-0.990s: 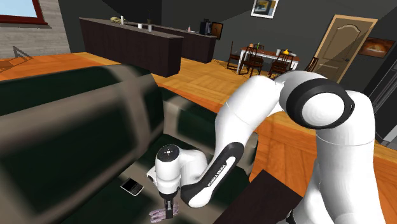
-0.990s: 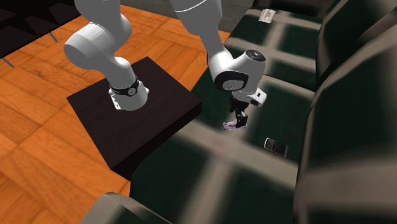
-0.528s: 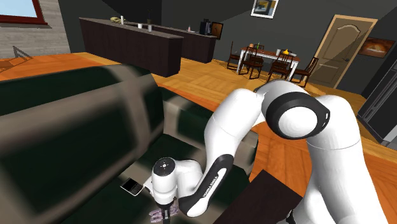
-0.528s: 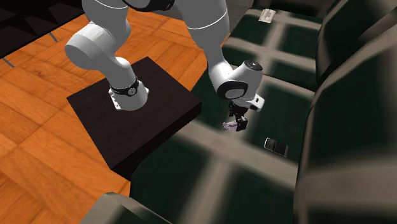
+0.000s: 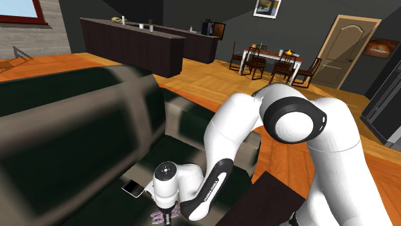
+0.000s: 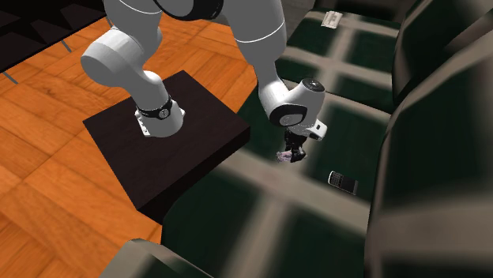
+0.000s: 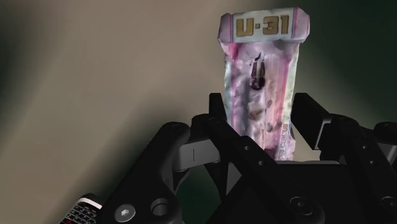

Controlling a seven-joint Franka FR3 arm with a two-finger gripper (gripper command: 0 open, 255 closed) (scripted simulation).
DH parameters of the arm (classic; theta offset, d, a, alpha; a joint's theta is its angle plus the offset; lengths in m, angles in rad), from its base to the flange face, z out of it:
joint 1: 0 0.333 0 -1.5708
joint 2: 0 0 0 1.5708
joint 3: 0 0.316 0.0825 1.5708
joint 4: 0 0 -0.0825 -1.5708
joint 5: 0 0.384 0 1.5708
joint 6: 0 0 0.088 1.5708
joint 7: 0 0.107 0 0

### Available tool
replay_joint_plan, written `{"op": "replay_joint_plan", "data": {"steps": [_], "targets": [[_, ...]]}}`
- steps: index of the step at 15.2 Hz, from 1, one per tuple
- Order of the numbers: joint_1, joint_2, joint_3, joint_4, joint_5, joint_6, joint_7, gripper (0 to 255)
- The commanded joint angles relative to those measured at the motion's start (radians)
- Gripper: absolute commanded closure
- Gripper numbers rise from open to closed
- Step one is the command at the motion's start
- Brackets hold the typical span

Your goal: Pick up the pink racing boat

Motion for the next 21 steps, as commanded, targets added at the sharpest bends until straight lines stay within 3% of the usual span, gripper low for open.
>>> {"op": "replay_joint_plan", "data": {"steps": [1, 6, 21], "targets": [[0.000, 0.000, 0.000, 0.000, 0.000, 0.000, 0.000, 255], [0.001, -0.001, 0.000, 0.000, 0.000, -0.001, 0.001, 255], [-0.067, -0.203, 0.088, -0.071, 0.090, -0.134, -0.084, 255]]}}
